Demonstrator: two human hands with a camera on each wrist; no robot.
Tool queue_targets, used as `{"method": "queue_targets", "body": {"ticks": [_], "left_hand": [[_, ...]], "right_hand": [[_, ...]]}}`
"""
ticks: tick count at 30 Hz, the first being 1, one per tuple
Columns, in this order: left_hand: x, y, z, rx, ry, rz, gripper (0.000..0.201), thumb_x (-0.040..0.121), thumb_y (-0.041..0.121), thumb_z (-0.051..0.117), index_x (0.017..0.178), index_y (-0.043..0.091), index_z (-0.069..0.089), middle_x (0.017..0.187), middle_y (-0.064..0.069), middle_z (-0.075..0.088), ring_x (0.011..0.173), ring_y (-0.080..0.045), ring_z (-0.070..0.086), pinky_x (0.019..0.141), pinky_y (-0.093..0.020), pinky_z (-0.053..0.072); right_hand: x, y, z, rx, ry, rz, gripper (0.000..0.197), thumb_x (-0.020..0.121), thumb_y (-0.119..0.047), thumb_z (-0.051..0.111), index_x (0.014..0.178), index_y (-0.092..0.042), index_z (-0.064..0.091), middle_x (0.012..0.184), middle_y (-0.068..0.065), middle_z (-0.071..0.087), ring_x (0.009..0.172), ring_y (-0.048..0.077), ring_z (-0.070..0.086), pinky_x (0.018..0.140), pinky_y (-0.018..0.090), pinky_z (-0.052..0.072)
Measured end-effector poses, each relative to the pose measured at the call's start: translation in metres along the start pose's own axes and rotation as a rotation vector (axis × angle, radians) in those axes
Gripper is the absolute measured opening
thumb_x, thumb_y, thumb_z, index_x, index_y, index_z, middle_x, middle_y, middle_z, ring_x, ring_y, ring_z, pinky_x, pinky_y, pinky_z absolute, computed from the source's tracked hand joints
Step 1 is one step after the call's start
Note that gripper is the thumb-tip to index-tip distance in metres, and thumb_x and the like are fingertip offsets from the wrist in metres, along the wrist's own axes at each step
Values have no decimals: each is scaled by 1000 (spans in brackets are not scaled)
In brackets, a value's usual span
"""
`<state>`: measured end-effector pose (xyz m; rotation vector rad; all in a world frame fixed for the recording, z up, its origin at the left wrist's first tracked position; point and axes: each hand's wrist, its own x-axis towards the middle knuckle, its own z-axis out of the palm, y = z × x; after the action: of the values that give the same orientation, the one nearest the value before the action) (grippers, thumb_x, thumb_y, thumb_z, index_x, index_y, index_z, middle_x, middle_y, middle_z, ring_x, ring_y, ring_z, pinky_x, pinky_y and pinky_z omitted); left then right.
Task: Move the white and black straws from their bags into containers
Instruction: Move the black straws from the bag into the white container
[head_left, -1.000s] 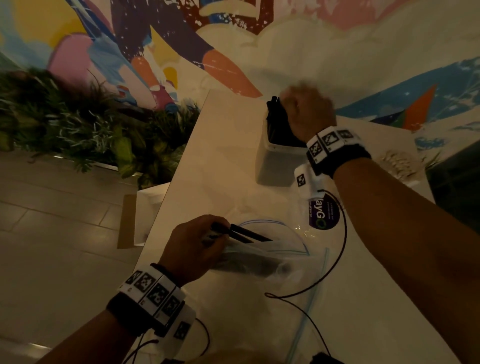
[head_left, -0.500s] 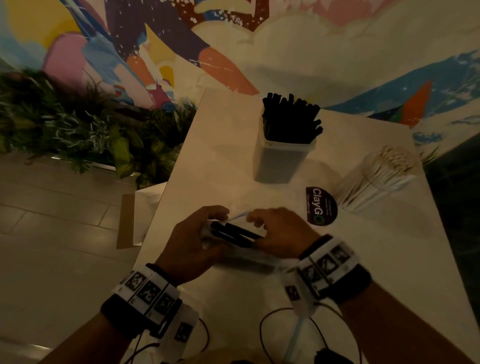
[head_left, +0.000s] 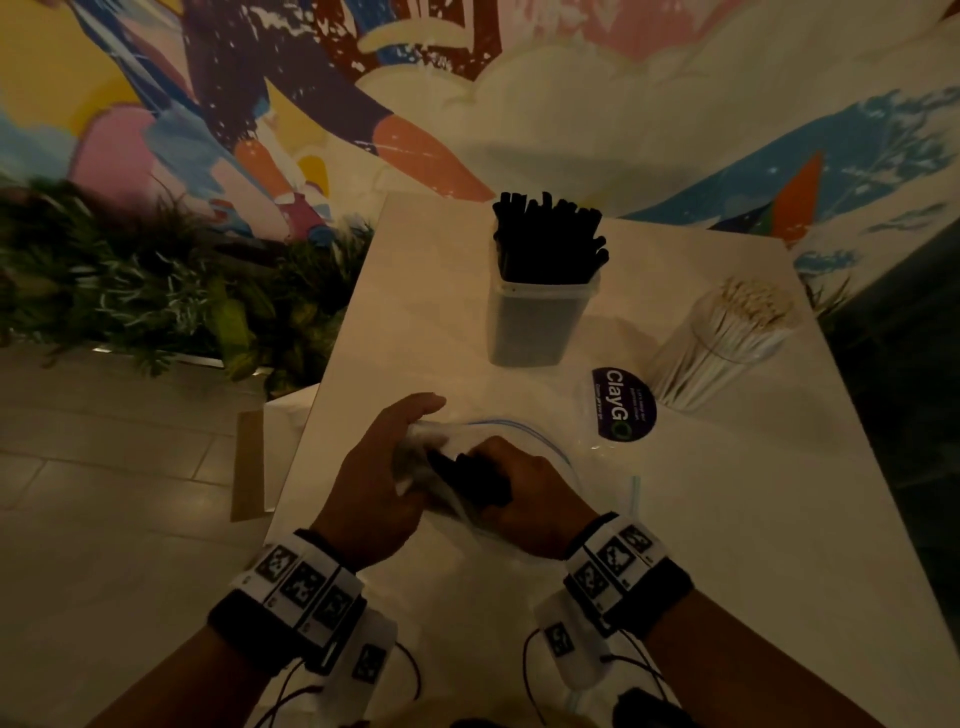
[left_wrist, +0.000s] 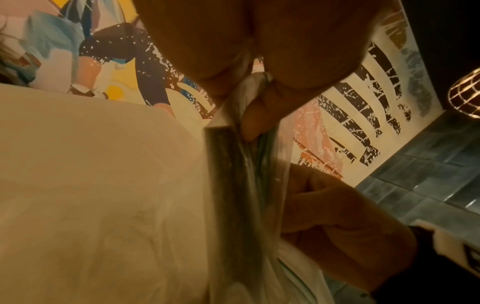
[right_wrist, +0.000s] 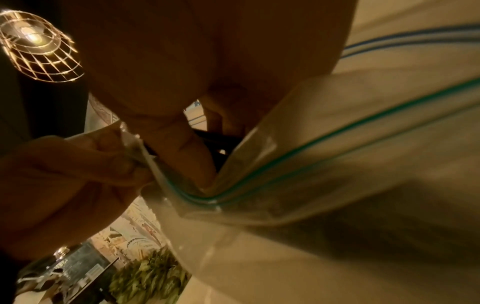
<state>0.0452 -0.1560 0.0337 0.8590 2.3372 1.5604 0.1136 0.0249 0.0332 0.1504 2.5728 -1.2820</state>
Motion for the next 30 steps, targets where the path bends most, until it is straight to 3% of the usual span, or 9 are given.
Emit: {"method": "queue_targets", "body": {"ticks": [4,8,11,15,19,21,23,27,30], "left_hand": [[-3,-5,6,-23,47,-99,88,54,45,71,133,28,35,132,10,42,118,-6,44,100,-21,38],[-5,-9,6,-150,-92,-212,117,41,35,85,140,32,23,132,12,41,118,-6,48,94,-20,45],[-4,-4,7,-94,-69,-185,108,48,34,83,138,39,24,130,24,37,119,-10,47,100,-36,45],[-1,5,-1,-72,-15,-152,95,53,34,77,132,50,25,118,16,52,101,-4,59,88,-33,53],[0,8,-7,-5,-2,-143,100,60,16,85,135,45,25,112,15,55,97,0,60,80,-20,54],[0,8,-7,14,6,-137,99,62,17,86,137,41,25,113,11,56,98,-4,61,81,-20,52],[0,8,-7,33,4,-128,96,64,23,85,139,35,26,112,13,56,97,-4,60,82,-16,51],[-2,11,-10,112,-1,-139,90,66,20,83,137,34,30,108,16,54,92,-3,60,80,-12,49],[-2,9,-12,160,13,-163,87,66,18,83,136,32,33,111,11,55,94,-6,59,78,-12,47]], "right_hand": [[-2,6,7,26,108,-35,24,79,-38,71,93,-26,56,84,-7,65,76,12,61,68,31,51],[-2,5,7,14,153,-39,20,72,-33,69,84,-29,53,77,-12,56,75,11,55,64,28,44],[-3,3,8,70,212,-38,27,78,-18,69,86,-33,49,84,-14,55,80,7,53,66,19,42],[-2,1,0,327,332,-85,46,78,4,63,98,-38,55,96,-14,62,90,-2,58,79,15,46],[1,0,-14,452,438,-121,35,65,9,53,71,-25,58,74,-5,60,73,18,59,71,41,51],[2,2,-13,552,458,-89,32,59,10,52,64,-21,55,74,1,59,80,29,58,81,50,50],[4,12,-8,543,443,-11,42,63,17,54,61,-26,55,75,-1,61,84,26,60,88,55,49],[-4,18,-4,487,464,-12,42,73,9,63,62,-31,57,80,-1,66,85,29,65,80,49,54],[-8,14,-5,647,504,1,33,76,14,64,66,-16,54,83,10,65,76,44,61,62,46,55]]}}
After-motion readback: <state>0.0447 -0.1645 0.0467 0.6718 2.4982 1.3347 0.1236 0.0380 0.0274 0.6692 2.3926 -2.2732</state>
